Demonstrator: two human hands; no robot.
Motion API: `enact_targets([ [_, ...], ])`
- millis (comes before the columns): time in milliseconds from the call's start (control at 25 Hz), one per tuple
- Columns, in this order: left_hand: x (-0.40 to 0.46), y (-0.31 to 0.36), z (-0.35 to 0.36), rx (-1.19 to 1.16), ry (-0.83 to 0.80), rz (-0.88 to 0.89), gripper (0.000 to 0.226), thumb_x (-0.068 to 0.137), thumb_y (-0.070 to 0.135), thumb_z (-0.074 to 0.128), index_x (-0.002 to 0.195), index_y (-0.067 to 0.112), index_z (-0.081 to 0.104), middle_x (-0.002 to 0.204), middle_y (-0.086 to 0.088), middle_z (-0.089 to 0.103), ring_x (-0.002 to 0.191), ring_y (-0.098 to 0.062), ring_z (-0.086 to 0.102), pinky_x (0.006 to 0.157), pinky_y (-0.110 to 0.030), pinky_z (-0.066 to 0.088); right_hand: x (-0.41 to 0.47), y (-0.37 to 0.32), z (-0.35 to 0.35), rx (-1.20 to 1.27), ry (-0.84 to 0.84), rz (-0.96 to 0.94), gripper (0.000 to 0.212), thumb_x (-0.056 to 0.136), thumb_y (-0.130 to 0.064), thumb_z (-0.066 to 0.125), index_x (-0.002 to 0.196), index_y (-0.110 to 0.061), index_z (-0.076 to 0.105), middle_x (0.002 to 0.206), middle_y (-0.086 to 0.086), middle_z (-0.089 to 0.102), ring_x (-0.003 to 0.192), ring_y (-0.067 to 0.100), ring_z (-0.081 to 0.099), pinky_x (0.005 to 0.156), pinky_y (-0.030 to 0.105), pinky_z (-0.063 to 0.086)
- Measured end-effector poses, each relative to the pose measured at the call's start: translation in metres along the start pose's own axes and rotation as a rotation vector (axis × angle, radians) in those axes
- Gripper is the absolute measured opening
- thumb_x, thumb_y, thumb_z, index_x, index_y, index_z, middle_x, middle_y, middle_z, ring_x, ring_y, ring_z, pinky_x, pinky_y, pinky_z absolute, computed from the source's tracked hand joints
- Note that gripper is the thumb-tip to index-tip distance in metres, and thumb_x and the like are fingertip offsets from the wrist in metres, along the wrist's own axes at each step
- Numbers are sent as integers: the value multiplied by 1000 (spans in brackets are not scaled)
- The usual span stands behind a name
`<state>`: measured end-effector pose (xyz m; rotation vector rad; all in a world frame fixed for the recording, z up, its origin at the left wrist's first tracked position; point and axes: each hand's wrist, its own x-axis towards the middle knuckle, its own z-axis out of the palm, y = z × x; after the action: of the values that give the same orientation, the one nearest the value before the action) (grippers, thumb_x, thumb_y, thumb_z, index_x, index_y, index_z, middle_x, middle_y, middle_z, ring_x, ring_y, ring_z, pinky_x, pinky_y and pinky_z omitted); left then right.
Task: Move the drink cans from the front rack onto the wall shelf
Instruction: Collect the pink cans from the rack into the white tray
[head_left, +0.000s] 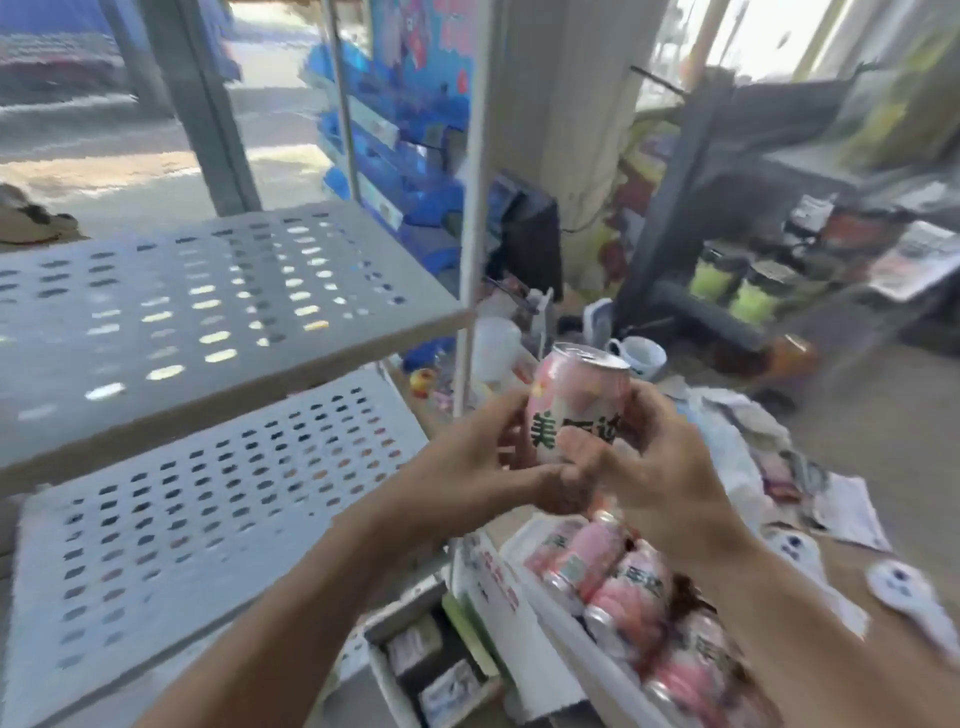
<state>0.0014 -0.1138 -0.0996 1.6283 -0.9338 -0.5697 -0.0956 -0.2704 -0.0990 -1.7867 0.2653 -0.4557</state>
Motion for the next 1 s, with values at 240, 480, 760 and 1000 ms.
enact_targets([
  [240, 48, -13, 77, 379, -20, 57, 48, 92, 37, 61, 136, 23, 47, 122, 9, 59, 110, -2, 56, 96, -24, 47, -58, 65, -93, -17, 305, 313, 57, 61, -53, 84, 107, -23, 67, 97, -6, 76, 88, 8, 72, 70, 23, 56],
  [480, 64, -30, 140, 561, -127, 146, 41, 92, 40, 55, 129, 22, 52, 115, 5, 62, 101, -9, 58, 88, -32, 49, -124, 143, -134, -27, 396, 642, 59, 62, -55, 84, 111, -26, 68, 104, -4, 75, 96, 19, 72, 84, 43, 58],
  [760, 71, -40, 178, 611, -232, 138, 37, 94, 42, 54, 127, 26, 52, 116, 6, 61, 101, -7, 58, 86, -28, 49, -175, 197, -137, -139, 375, 946, 35, 78, -33, 80, 108, -19, 69, 98, -2, 74, 85, 14, 72, 82, 41, 59],
  [1000, 76, -35, 199, 600, -264, 130, 42, 92, 43, 51, 128, 23, 54, 113, 7, 62, 102, -10, 57, 86, -38, 52, -167, 200, -146, -496, 180, 991, 31, 83, -42, 72, 101, -16, 71, 95, 3, 73, 84, 19, 69, 78, 33, 56],
])
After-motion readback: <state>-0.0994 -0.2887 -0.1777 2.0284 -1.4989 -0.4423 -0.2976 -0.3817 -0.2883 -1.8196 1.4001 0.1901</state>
